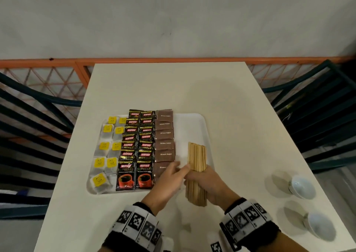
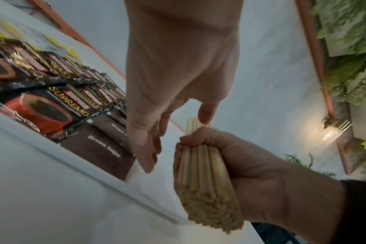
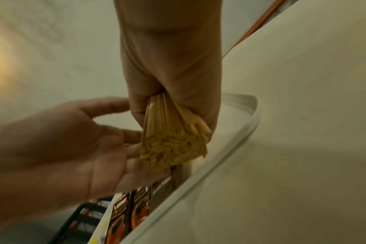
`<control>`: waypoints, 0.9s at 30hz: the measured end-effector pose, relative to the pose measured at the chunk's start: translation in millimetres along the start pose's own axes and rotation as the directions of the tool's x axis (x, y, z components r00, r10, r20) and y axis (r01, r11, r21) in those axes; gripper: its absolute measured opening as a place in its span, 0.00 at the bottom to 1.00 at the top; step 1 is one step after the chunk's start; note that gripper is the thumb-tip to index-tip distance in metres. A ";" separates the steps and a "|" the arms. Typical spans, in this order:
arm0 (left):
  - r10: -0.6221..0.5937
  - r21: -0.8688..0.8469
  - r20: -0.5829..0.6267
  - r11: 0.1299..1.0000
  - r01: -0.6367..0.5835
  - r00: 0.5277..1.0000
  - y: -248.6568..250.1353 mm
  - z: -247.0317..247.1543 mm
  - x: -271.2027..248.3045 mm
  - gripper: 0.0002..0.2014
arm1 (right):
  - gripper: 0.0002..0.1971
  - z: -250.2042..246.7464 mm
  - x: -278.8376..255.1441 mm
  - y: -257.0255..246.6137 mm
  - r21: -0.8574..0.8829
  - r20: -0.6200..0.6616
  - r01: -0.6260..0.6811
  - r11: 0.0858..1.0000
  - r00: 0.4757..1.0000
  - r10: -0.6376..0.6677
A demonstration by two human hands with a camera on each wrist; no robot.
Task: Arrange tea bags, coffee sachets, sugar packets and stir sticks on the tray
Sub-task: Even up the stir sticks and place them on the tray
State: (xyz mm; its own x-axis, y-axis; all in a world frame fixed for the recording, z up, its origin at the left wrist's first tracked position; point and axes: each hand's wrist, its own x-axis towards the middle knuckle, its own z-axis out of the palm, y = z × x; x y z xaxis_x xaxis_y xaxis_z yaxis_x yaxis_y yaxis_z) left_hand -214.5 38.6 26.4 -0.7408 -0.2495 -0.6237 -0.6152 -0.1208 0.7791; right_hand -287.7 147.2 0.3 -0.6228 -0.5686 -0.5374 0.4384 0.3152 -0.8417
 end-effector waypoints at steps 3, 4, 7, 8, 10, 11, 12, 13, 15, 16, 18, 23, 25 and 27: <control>-0.103 -0.126 0.069 0.986 0.111 0.992 9.7 2.6 17.9 0.22 | 0.12 -6.7 15.1 -11.7 0.002 0.024 -0.084 0.996 0.996 0.084; -0.118 -0.143 0.081 0.981 0.129 0.990 14.7 3.2 23.3 0.21 | 0.13 -8.6 20.2 -15.5 -0.002 0.021 -0.105 0.994 0.994 0.105; -0.115 -0.156 0.070 0.980 0.124 0.991 29.8 4.4 41.2 0.20 | 0.13 -13.9 35.8 -25.7 -0.032 0.035 -0.156 0.987 0.987 0.157; -0.111 -0.147 0.062 0.982 0.119 0.992 34.9 5.0 46.3 0.20 | 0.12 -15.2 40.7 -29.1 -0.028 0.049 -0.165 0.986 0.985 0.166; -0.111 -0.128 0.037 0.985 0.115 0.993 41.8 7.2 57.3 0.20 | 0.09 -18.0 50.1 -35.4 -0.026 0.062 -0.176 0.984 0.982 0.177; -0.117 -0.121 0.014 0.986 0.118 0.993 43.6 8.5 62.5 0.20 | 0.09 -19.5 54.6 -37.9 -0.033 0.061 -0.181 0.983 0.981 0.183; -0.126 -0.113 -0.016 0.986 0.123 0.992 44.1 9.8 67.4 0.20 | 0.10 -20.8 59.5 -39.8 -0.042 0.052 -0.194 0.980 0.979 0.196; -0.131 -0.108 -0.044 0.986 0.126 0.990 44.7 11.5 71.5 0.19 | 0.11 -22.4 63.7 -41.8 -0.050 0.042 -0.213 0.976 0.976 0.215; -0.136 -0.084 -0.092 0.988 0.128 0.986 43.5 14.9 79.5 0.18 | 0.12 -25.1 71.7 -44.0 -0.086 0.020 -0.237 0.968 0.971 0.240; -0.135 -0.074 -0.106 0.989 0.128 0.985 42.6 17.0 82.8 0.18 | 0.13 -26.3 75.4 -44.2 -0.114 0.006 -0.246 0.963 0.969 0.248; -0.125 -0.079 -0.126 0.990 0.115 0.984 41.0 20.2 88.5 0.17 | 0.15 -27.7 80.8 -45.2 -0.146 -0.005 -0.259 0.955 0.965 0.261; -0.068 0.055 -0.225 0.995 0.082 0.972 41.7 22.9 98.4 0.16 | 0.13 -32.3 85.8 -47.9 -0.263 -0.070 -0.242 0.934 0.970 0.231; -0.049 0.101 -0.246 0.992 0.076 0.968 41.5 21.6 99.6 0.16 | 0.12 -34.4 85.9 -49.3 -0.327 -0.091 -0.220 0.919 0.975 0.201; -0.038 0.138 -0.247 0.988 0.074 0.968 40.4 20.3 99.9 0.15 | 0.11 -36.1 86.0 -49.6 -0.363 -0.098 -0.206 0.909 0.978 0.183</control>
State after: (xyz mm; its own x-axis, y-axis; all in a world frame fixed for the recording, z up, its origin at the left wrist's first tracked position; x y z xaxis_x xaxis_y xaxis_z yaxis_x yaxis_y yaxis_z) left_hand -318.9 28.3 -5.7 -0.6275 -0.4742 -0.6175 -0.6995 -0.0050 0.7147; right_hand -386.5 110.1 -6.1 -0.5930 -0.4240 -0.6845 0.2912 0.6796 -0.6733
